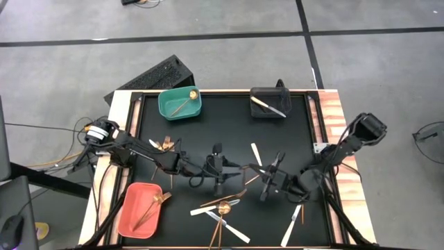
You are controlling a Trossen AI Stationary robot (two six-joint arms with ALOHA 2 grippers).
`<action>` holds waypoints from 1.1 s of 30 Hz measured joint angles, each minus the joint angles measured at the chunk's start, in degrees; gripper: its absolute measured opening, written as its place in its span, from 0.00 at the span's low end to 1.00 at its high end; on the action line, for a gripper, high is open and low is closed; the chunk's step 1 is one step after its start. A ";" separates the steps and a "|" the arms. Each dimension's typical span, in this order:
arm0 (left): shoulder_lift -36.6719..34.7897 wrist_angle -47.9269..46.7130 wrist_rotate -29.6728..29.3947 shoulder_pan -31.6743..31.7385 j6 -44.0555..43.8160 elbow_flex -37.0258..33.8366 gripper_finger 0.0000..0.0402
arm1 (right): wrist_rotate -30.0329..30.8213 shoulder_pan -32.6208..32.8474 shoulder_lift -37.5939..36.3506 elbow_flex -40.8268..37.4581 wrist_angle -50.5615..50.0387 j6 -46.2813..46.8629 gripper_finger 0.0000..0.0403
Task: Sort silverware by color (type)
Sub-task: Put the gold spoon into the green bin
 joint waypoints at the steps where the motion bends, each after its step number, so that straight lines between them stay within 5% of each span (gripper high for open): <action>1: 0.00 0.02 -0.01 -0.10 0.02 0.00 0.29 | -0.90 -0.31 0.17 0.05 0.81 -1.03 0.02; 22: 0.00 0.53 3.01 0.24 -0.18 0.00 0.27 | -17.38 -8.29 -0.08 0.05 4.36 -6.30 0.02; 28: 0.00 -3.12 1.96 0.66 0.91 0.00 0.09 | -17.35 -7.98 -0.08 0.05 3.76 -5.27 0.02; 33: -2.07 -14.03 -7.16 2.20 0.54 0.22 0.03 | -14.39 -8.31 0.01 -0.02 0.75 -0.52 0.10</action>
